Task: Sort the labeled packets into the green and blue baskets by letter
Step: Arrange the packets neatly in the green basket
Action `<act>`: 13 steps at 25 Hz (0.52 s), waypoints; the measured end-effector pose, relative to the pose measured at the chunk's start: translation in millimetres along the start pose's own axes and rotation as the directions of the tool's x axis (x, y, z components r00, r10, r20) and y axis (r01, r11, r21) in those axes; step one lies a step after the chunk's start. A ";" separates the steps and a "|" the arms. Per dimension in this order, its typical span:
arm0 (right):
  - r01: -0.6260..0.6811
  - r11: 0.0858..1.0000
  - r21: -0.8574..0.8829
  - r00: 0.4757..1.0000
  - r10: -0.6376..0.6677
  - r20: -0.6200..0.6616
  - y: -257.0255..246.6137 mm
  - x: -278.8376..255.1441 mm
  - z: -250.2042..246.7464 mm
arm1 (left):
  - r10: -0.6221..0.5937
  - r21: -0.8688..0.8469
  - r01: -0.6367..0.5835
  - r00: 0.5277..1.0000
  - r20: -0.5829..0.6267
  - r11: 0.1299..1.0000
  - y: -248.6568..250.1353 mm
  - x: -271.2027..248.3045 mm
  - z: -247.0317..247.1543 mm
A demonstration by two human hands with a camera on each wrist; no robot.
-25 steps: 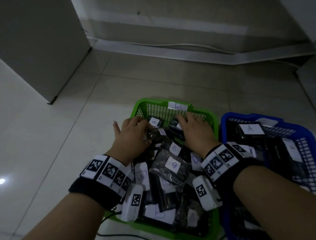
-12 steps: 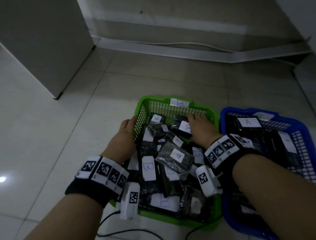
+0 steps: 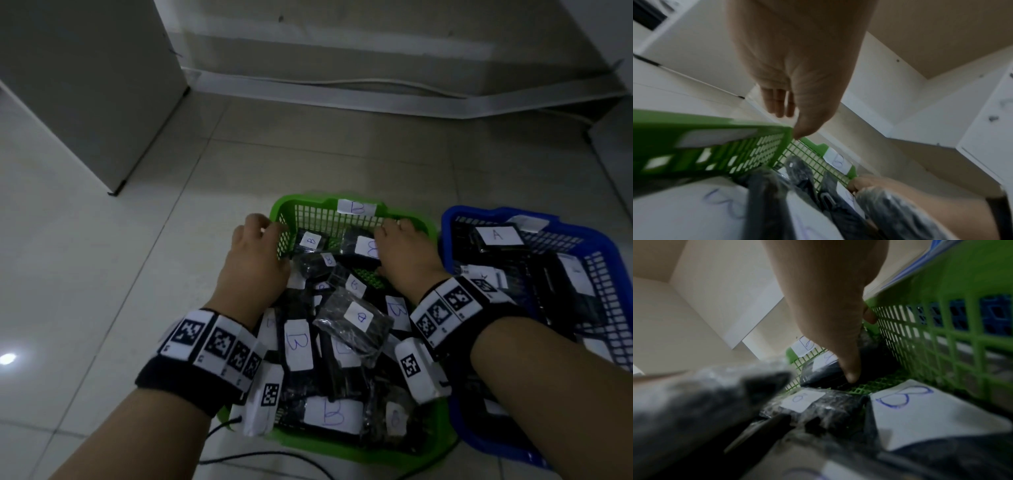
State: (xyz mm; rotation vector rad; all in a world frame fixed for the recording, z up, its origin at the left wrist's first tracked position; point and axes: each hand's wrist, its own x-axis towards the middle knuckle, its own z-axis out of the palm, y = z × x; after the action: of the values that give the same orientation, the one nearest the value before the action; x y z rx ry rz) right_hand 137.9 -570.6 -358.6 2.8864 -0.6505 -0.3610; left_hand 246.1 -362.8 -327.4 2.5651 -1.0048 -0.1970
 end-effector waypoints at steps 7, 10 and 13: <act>-0.009 0.999 0.039 1.000 0.010 -0.010 3.8 2.4 -1.2 | 0.003 0.059 -0.028 0.920 0.393 0.998 15.9 31.3 22.9; 0.009 0.987 0.158 1.000 -0.006 -0.017 10.5 -0.9 1.7 | 0.003 -0.021 0.005 0.932 0.362 1.000 20.2 38.6 15.5; 0.027 0.975 0.222 1.000 -0.029 0.007 14.7 -3.4 4.4 | -0.002 -0.014 0.008 0.920 0.392 1.000 26.2 48.4 0.7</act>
State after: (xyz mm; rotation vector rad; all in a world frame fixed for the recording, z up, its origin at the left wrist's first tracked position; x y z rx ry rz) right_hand 127.9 -582.7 -359.1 3.1102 -0.6938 -0.3264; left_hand 265.1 -413.5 -317.3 2.5680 -1.1242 -0.7436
